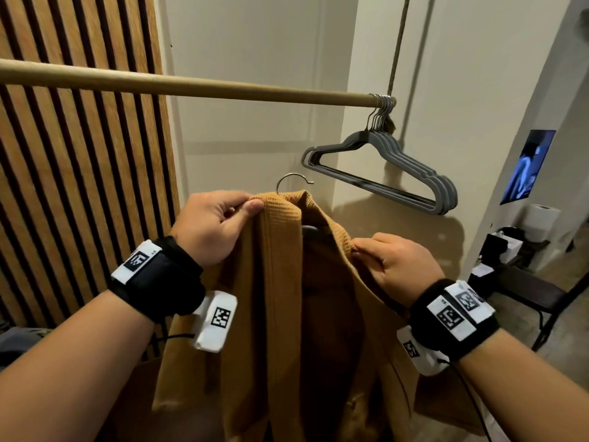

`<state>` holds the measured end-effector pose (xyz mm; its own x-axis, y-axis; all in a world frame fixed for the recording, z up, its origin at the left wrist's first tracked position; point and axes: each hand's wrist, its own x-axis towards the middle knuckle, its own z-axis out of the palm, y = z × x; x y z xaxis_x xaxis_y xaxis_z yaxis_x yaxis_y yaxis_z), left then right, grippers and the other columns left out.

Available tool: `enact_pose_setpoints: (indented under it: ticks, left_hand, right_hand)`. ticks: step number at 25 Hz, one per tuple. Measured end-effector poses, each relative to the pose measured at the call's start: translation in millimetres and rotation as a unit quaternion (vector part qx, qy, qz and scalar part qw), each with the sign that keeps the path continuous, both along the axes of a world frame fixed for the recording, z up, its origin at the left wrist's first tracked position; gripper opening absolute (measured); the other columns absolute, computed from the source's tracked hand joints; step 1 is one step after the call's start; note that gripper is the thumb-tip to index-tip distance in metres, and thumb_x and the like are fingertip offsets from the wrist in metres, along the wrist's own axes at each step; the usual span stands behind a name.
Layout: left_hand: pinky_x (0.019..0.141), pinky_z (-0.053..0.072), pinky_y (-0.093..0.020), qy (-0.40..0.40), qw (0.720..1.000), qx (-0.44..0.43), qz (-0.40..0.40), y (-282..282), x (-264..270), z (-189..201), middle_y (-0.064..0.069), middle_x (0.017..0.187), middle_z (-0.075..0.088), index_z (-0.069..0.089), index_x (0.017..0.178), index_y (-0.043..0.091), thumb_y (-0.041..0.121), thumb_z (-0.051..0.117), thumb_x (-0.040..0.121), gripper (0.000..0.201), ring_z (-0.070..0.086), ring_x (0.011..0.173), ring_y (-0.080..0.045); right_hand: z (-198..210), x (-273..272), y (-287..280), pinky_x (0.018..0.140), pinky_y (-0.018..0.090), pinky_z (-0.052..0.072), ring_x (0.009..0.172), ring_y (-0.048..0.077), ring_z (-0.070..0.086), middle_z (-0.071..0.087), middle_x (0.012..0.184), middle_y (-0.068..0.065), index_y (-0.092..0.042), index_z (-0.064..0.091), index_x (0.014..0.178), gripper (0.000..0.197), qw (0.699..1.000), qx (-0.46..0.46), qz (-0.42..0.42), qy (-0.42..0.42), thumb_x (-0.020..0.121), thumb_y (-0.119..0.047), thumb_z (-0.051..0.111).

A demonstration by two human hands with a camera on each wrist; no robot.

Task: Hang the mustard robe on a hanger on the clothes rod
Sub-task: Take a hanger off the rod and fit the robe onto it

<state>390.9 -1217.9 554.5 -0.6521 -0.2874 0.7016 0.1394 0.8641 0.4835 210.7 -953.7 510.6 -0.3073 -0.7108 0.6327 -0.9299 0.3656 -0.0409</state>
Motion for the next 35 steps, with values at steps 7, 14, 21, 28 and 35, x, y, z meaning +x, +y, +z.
enact_pose_setpoints:
  ticks: [7,14,21,28,35]
  left_hand:
    - [0.101,0.051,-0.038,-0.208,0.961,-0.176,0.043,-16,4,-15,0.013,0.129,0.069,0.055,0.136,0.041,0.078,0.034,0.085,0.067,0.063,0.119,-0.014]
    - [0.067,0.044,-0.026,-0.145,0.972,-0.177,0.052,-29,2,-33,0.014,0.100,0.074,0.064,0.111,0.037,0.082,0.020,0.084,0.069,0.067,0.092,-0.017]
    - [0.073,0.058,-0.038,-0.117,0.980,-0.161,0.019,-33,2,-42,0.005,0.098,0.078,0.065,0.108,0.033,0.083,0.019,0.085,0.072,0.071,0.089,-0.024]
    - [0.071,0.058,-0.041,-0.059,0.990,-0.113,0.057,-49,14,-40,0.003,0.093,0.078,0.069,0.108,0.030,0.060,0.039,0.091,0.045,0.071,0.084,-0.025]
    - [0.071,0.056,-0.039,-0.046,0.990,-0.110,0.075,-67,26,-39,0.006,0.090,0.075,0.071,0.107,0.031,0.050,0.046,0.093,0.035,0.070,0.085,-0.025]
  right_hand:
    - [-3,-14,22,0.078,0.009,0.043,0.086,-0.004,0.063,0.069,0.091,-0.018,-0.025,0.074,0.104,0.018,0.984,-0.123,0.016,-0.128,0.092,-0.026,0.062]
    - [8,-22,28,0.076,0.018,0.050,0.082,0.002,0.068,0.073,0.084,-0.020,-0.027,0.076,0.097,0.017,0.958,-0.180,-0.004,-0.221,0.095,-0.030,0.059]
    - [22,-24,33,0.084,0.037,0.052,0.091,0.007,0.064,0.070,0.091,-0.013,-0.032,0.067,0.100,0.020,0.958,-0.129,0.026,-0.255,0.098,-0.041,0.049]
    - [-9,-18,52,0.098,0.026,0.045,0.108,0.004,0.057,0.059,0.119,-0.011,-0.031,0.044,0.133,0.069,0.984,-0.044,-0.025,-0.168,0.075,-0.045,0.078]
    - [-24,-55,64,0.078,0.049,0.056,0.085,0.031,0.068,0.073,0.095,0.016,-0.031,0.072,0.095,0.020,0.902,-0.027,0.020,-0.430,0.075,-0.033,0.077]
